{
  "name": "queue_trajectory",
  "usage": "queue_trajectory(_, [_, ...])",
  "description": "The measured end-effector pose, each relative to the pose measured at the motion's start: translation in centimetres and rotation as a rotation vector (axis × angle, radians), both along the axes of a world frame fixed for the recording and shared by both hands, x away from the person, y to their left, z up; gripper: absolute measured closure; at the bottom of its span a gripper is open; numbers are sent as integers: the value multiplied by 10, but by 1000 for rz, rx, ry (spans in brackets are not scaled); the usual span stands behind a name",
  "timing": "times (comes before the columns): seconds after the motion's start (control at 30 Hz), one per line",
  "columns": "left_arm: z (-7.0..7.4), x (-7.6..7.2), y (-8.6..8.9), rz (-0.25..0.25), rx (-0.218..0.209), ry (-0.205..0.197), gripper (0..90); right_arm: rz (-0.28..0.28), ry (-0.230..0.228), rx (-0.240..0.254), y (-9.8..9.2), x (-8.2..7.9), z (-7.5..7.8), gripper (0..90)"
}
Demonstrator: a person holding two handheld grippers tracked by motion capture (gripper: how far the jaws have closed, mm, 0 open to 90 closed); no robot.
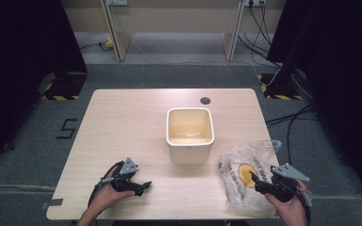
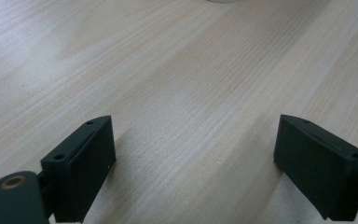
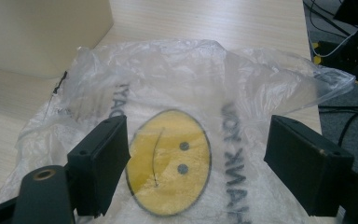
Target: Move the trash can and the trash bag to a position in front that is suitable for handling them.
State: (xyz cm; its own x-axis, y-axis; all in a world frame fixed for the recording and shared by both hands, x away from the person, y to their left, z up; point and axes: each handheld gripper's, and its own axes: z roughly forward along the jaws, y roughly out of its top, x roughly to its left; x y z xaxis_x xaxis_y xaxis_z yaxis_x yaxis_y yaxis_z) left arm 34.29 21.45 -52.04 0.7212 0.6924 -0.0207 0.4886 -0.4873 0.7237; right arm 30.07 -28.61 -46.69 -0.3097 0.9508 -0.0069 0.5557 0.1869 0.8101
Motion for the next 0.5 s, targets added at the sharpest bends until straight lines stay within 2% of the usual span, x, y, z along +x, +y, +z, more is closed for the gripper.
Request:
queue_trajectory(0.33, [1, 1, -1, -2, 6, 13, 114, 16, -10, -2, 6, 4, 3, 218])
queue_trajectory(0.4, [2, 1, -1, -1, 4, 11, 148, 23, -10, -2, 9, 6, 4, 218])
queue_trajectory(0.5, [4, 4, -1, 15, -30, 36, 151, 28, -19, 2, 12, 11, 8, 221])
